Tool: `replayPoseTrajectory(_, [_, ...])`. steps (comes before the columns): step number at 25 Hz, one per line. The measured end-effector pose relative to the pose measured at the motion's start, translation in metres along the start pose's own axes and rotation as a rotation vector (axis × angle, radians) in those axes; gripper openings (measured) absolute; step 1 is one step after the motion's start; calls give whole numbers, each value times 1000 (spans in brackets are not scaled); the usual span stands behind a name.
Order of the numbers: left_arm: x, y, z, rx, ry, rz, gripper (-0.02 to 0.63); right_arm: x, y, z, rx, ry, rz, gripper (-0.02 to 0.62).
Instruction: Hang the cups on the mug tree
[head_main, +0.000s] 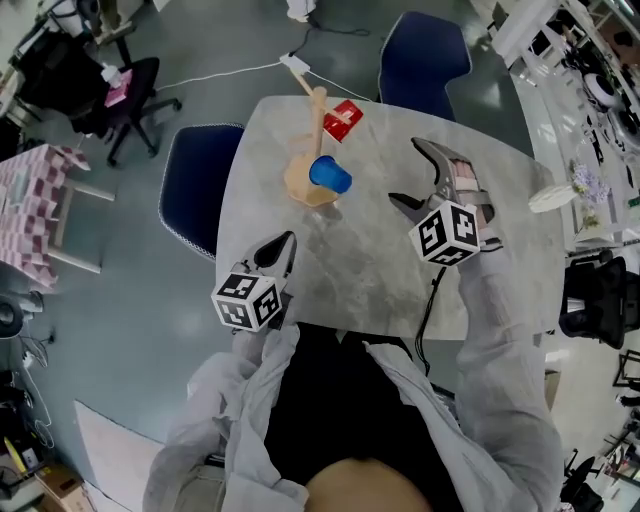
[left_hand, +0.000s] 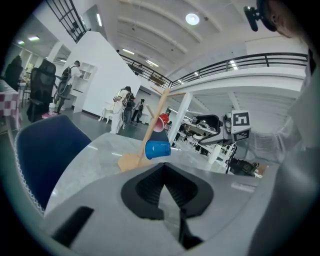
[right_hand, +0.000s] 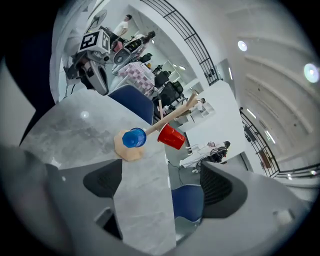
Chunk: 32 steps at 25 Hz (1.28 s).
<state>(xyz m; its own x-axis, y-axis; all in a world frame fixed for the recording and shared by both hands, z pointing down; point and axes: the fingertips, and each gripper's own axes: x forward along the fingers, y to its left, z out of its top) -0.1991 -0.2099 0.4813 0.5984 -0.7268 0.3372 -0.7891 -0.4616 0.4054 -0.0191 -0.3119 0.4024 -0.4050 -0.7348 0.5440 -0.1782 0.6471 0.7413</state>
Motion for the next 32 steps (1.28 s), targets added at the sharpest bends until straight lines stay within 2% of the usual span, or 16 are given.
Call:
replayPoseTrajectory(4, [11, -20, -1, 15, 3, -24, -3, -21, 6, -16, 70, -5, -32, 494])
replayPoseTrajectory(6, [16, -32, -1, 23, 9, -32, -3, -33, 6, -23, 139, -29, -35, 494])
replayPoseTrajectory(12, [31, -65, 6, 38, -1, -29, -2, -64, -7, -30, 454, -176, -20, 482])
replayPoseTrajectory(17, [42, -96, 12, 41, -32, -4, -2, -84, -11, -43, 708, -254, 27, 454])
replayPoseTrajectory(20, [48, -116, 12, 42, -50, 2, -2, -97, -12, -57, 823, -288, 29, 406])
replayPoseTrajectory(23, [53, -135, 11, 52, -59, 9, -2, -111, -11, -70, 892, -314, 6, 352])
replayPoseTrajectory(26, [57, -154, 10, 60, -72, 16, -2, -128, -6, -84, 940, -332, -27, 264])
replayPoseTrajectory(29, [57, -173, 9, 73, -97, 29, -3, -143, 3, -92, 1045, -384, -28, 188])
replayPoseTrajectory(32, [56, -190, 5, 98, -120, 46, -2, -156, 22, -95, 1106, -423, -6, 169])
